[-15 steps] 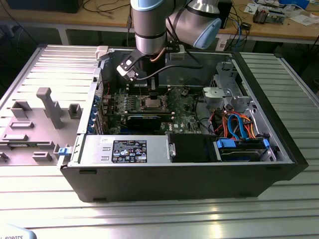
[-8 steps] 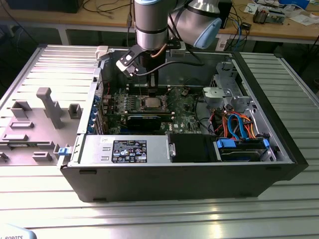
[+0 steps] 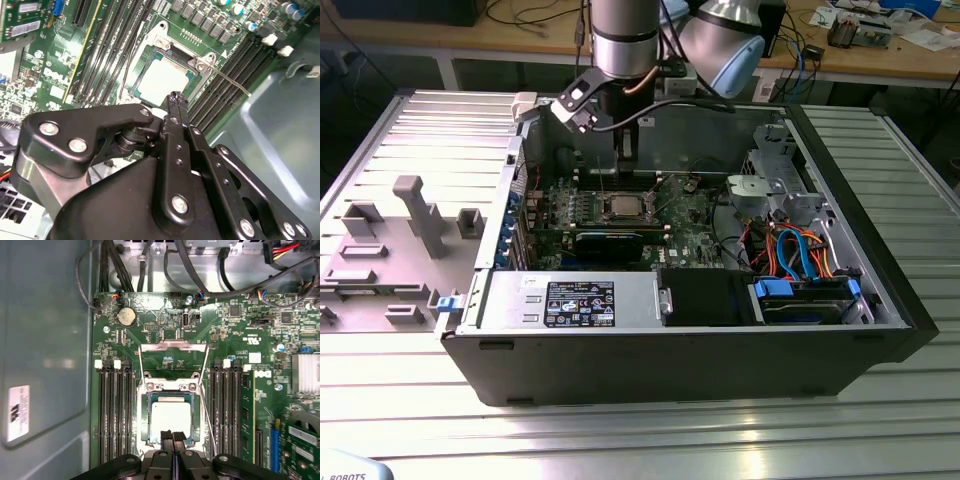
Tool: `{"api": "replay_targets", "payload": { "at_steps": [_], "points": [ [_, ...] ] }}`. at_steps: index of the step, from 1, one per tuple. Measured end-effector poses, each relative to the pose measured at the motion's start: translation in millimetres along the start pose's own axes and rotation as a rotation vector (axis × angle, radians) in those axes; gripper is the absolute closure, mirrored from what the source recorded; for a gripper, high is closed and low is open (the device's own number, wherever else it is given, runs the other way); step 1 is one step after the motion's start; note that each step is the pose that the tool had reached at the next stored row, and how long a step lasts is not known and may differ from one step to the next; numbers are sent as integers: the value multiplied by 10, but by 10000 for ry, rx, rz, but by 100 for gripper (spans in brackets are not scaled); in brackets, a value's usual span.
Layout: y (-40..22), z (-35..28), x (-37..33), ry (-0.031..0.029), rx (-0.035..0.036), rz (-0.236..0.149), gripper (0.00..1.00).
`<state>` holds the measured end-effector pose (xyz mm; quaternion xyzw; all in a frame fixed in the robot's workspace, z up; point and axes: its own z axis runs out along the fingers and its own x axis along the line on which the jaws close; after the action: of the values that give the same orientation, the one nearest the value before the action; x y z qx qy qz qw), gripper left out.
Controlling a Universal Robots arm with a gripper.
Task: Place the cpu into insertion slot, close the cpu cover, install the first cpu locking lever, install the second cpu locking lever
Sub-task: 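Close the cpu cover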
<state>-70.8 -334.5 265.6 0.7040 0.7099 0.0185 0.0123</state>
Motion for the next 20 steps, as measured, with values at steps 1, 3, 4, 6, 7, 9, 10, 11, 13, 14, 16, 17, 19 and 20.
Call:
{"api": "replay_targets", "payload": {
  "at_steps": [1, 3, 4, 6, 7, 9, 10, 11, 13, 14, 16, 17, 19, 20],
  "points": [
    [1, -23, 0, 0, 6, 0, 88],
    [3, -73, 1, 0, 13, 0, 88],
    [5, -104, 1, 0, 17, 0, 88],
    [6, -129, 1, 0, 26, 0, 88],
    [7, -143, 1, 2, 29, 0, 88],
    [8, -174, 1, 1, 36, 0, 88],
    [9, -200, 1, 0, 42, 0, 88],
    [10, -211, 2, 0, 46, 0, 88],
    [10, -211, 2, 4, 43, 0, 88],
    [10, -212, 2, 2, 45, 0, 88],
    [11, -213, 2, 2, 45, 0, 88],
    [15, -214, 1, 0, 48, -2, 88],
    [33, -214, 1, -1, 48, 0, 88],
    [45, -212, 1, 1, 46, -1, 88]
  ]
}}
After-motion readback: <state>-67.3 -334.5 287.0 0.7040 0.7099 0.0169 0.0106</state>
